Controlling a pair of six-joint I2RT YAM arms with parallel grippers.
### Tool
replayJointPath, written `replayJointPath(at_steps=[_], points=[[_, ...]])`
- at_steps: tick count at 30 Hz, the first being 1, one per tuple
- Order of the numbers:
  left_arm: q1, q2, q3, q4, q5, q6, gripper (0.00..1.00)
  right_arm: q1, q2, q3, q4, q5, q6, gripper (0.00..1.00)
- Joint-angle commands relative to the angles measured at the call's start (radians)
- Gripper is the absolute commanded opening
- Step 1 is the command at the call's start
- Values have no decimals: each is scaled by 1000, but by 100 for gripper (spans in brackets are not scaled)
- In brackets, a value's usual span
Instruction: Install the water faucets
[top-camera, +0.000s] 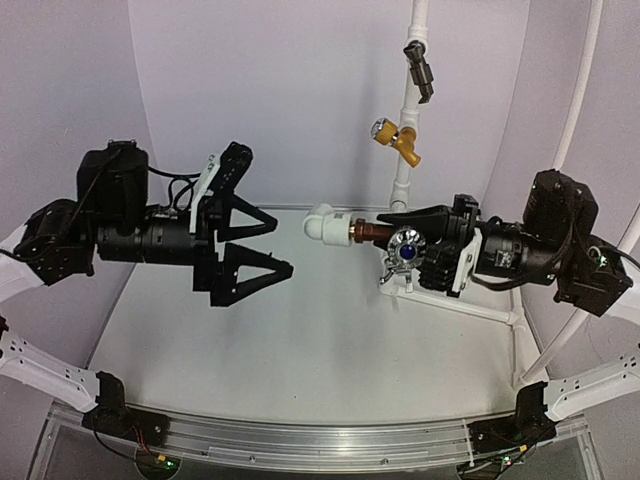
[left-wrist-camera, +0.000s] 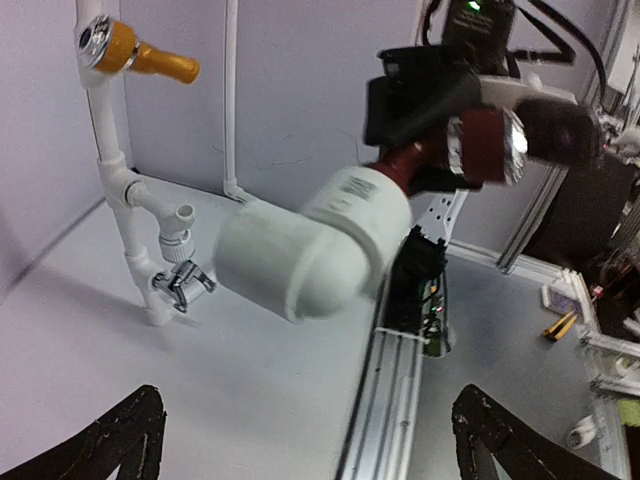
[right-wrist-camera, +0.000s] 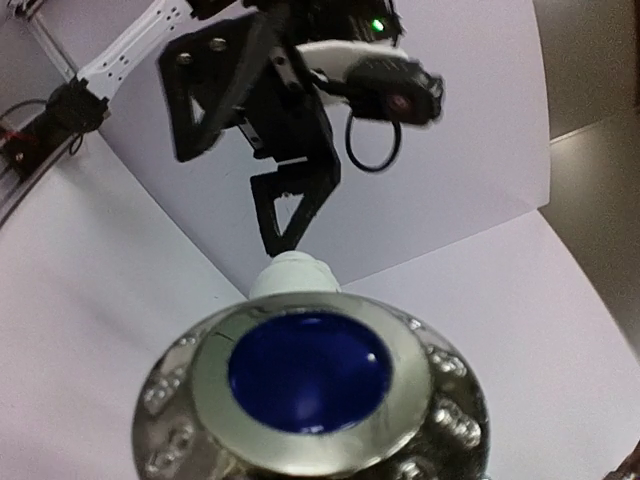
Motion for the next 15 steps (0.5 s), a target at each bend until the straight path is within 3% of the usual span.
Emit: replayJointPath(at_steps=[1,6,15], points=[[159,27,20,54,409,-278,100,-1,-30,-40,124,-30,-255,0],[219,60,39,98,581,-379,98,0,-32,-59,159,-35,-301,0],[239,212,94,185,747,-523,82,11,-17,-82,195,-67,-397,0]])
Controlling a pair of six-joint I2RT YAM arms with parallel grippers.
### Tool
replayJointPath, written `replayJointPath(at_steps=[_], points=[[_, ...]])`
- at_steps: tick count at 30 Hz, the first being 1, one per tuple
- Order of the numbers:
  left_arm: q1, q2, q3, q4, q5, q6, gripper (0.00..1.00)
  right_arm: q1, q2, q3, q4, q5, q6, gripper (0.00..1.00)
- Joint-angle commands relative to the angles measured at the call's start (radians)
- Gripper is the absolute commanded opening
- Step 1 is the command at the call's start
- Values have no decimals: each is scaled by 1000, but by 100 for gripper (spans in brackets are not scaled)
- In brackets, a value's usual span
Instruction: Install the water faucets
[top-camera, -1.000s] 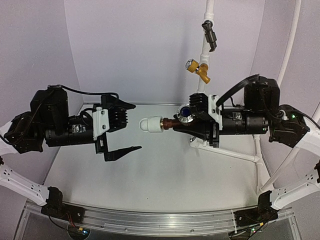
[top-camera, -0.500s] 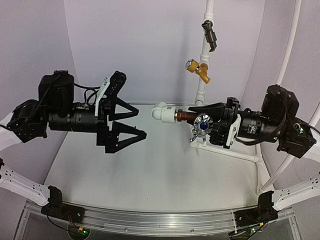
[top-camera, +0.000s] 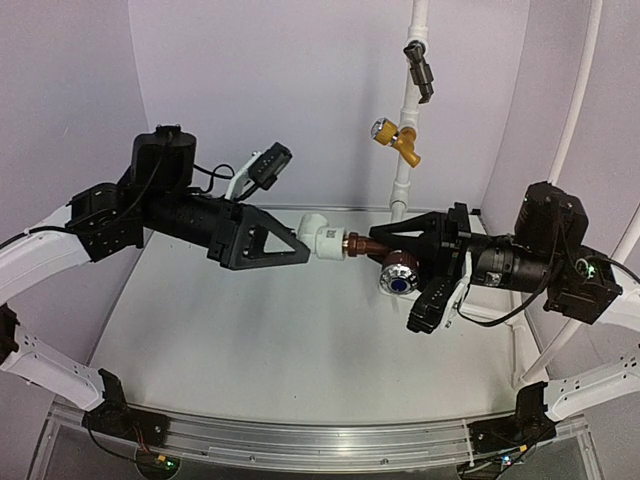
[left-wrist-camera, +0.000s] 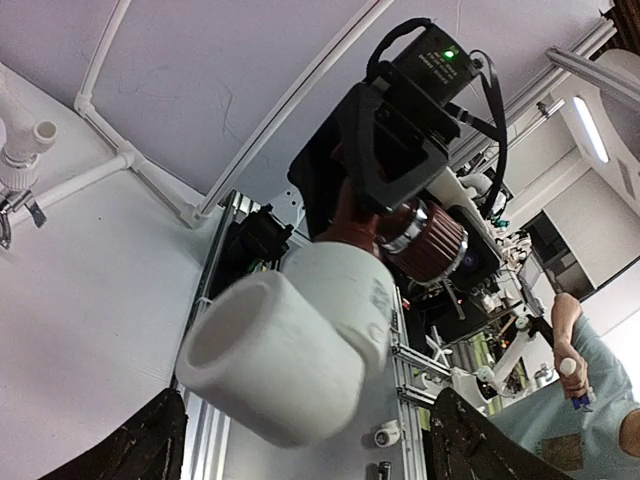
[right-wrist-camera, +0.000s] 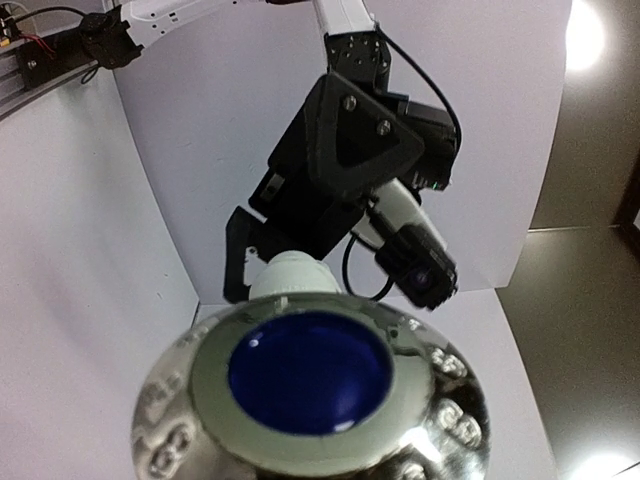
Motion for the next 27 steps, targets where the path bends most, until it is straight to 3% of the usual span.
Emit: replayJointPath(at_steps=[1,5,11,16,22,27], points=[[9,47,45,102,129,-98,81,12,-10,-3,108,-28,-62,0],[10,67,31,202,195,-139,76,18,-12,-13,105,-42,-75,0],[9,84,18,281,241,-146,60,29,-19,-31,102,-47,-53,0],[9,72,11,268,223,-81,42,35,2,16,98,-23,129,0],[9,36,8,222,183,33,39,36,54,113,64,19,437,0],[8,1,7,159,124,148,41,35,70,140,-3,11,529,0]])
